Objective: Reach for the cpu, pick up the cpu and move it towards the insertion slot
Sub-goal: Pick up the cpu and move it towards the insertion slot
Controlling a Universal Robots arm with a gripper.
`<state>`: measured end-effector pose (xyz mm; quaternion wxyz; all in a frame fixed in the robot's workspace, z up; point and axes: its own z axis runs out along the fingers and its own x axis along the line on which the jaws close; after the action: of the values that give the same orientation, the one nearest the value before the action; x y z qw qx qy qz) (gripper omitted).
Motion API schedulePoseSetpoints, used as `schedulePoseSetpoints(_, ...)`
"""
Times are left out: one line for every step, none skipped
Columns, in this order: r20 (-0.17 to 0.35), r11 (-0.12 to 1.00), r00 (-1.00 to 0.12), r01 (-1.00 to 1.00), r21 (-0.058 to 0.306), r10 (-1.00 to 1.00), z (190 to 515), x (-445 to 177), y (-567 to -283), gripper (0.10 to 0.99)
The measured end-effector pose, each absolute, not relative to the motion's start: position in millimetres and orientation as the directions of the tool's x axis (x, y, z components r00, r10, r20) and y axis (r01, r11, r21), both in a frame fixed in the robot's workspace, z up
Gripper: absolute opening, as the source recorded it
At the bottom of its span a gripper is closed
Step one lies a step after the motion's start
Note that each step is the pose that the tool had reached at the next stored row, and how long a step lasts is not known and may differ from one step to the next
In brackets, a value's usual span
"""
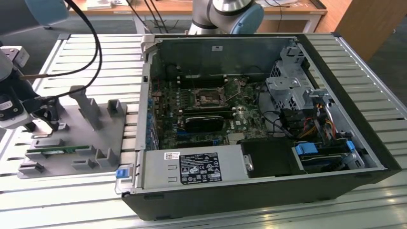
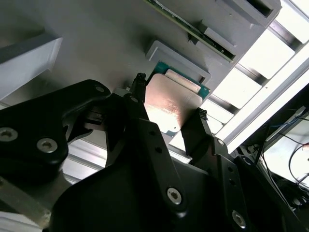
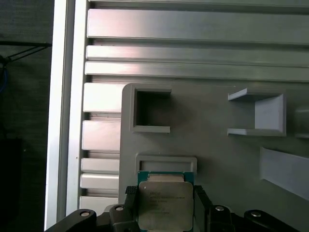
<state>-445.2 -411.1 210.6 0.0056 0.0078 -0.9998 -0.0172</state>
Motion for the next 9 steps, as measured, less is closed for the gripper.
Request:
schedulePoseSetpoints(0.011, 0.999, -1.000, -0.015, 0.035, -0.016, 211.8, -445.2, -411.1, 0.541)
schedulePoseSetpoints(0.011, 0.999, -1.000, -0.015, 0.034, -0.016, 213.1, -445.2, -411.1, 0.541)
schedulePoseSetpoints(0.011, 0.999, -1.000, -0.015, 0.034, -0.016, 214.4, -445.2, -411.1, 0.541)
schedulePoseSetpoints(0.011, 0.999, -1.000, -0.015, 0.034, -0.016, 215.5, -445.2, -411.1, 0.541)
schedulePoseSetpoints(0.011, 0.999, -1.000, -0.015, 0.034, -0.016, 216.7, -445.2, -411.1, 0.541)
schedulePoseSetpoints(0.011, 0.999, -1.000, -0.015, 0.034, -0.016, 217.9, -445.2, -411.1, 0.541)
schedulePoseSetpoints(0.011, 0.999, -1.000, -0.015, 0.034, -0.016, 219.1, -445.2, -411.1, 0.541)
schedulePoseSetpoints(0.011, 0.999, -1.000, -0.015, 0.035, -0.016, 220.3, -445.2, -411.1, 0.541)
schedulePoseSetpoints(0.011, 0.999, -1.000, -0.015, 0.034, -0.016, 221.6, -445.2, -411.1, 0.541)
